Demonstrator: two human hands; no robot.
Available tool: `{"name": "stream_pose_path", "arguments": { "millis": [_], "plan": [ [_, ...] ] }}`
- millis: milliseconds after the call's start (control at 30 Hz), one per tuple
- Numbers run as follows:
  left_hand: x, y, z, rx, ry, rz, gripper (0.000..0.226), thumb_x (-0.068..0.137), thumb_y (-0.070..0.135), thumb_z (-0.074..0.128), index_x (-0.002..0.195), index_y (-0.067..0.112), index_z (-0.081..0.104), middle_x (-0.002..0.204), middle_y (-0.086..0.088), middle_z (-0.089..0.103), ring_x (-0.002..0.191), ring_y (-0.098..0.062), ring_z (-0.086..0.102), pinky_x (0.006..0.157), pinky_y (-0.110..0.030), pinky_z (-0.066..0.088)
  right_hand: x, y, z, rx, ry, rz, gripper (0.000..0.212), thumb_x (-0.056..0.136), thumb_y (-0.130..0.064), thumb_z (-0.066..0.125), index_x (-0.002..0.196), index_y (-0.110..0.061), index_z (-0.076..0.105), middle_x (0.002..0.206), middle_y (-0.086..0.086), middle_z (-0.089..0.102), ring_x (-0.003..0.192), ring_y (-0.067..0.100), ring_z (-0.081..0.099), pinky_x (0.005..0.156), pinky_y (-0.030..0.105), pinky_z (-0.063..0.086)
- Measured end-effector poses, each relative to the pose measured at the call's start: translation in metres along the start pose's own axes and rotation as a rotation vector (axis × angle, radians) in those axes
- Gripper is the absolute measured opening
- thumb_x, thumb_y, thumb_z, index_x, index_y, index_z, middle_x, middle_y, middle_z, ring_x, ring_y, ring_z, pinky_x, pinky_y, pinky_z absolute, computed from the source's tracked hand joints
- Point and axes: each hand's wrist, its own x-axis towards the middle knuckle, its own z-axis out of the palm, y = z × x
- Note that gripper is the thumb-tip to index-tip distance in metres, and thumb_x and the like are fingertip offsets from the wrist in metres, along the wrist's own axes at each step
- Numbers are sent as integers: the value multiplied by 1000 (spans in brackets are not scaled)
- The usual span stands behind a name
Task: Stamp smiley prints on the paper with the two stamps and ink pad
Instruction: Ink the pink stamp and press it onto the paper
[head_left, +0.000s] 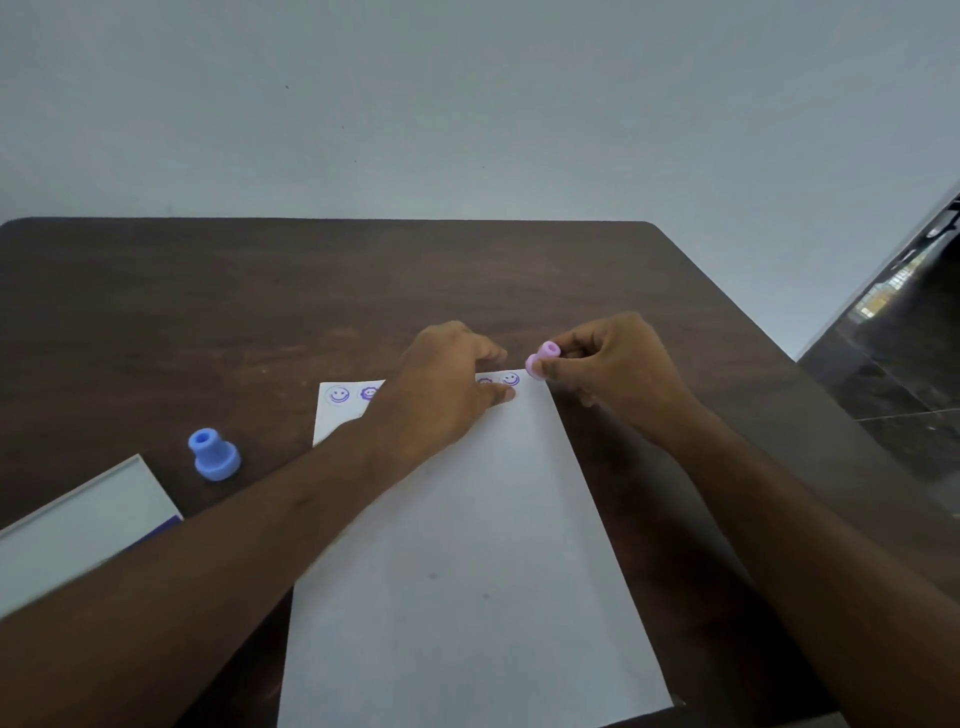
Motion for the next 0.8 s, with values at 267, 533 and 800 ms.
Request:
{"name": "stream_pose_path", "arguments": {
  "millis": [267, 533, 800],
  "plan": [
    [7, -8, 6, 42, -69, 50, 38, 82, 38, 70, 118, 26, 69, 112, 3, 66, 103, -16, 57, 79, -25, 38, 5, 4, 6, -76, -13, -12, 16, 79, -31, 75, 83, -16, 79, 40, -27, 57, 39, -5, 53, 46, 7, 37],
    [15, -6, 2, 124, -159, 48, 44, 86, 40, 66, 127, 23, 63, 123, 0, 63, 110, -21, 58, 93, -32, 45, 6, 2, 6, -120, -29, -9, 19, 79, -31, 75, 83, -13, 79, 36, -29, 53, 38, -5, 52, 44, 7, 37],
    [15, -7, 3, 151, -174, 48, 43, 87, 43, 64, 127, 27, 63, 124, 2, 62, 115, -21, 56, 96, -34, 45, 8, 1, 5, -108, -34, 1, 19, 77, -32, 77, 84, -14, 80, 48, -15, 61, 37, -4, 53, 44, 9, 39]
  ]
}}
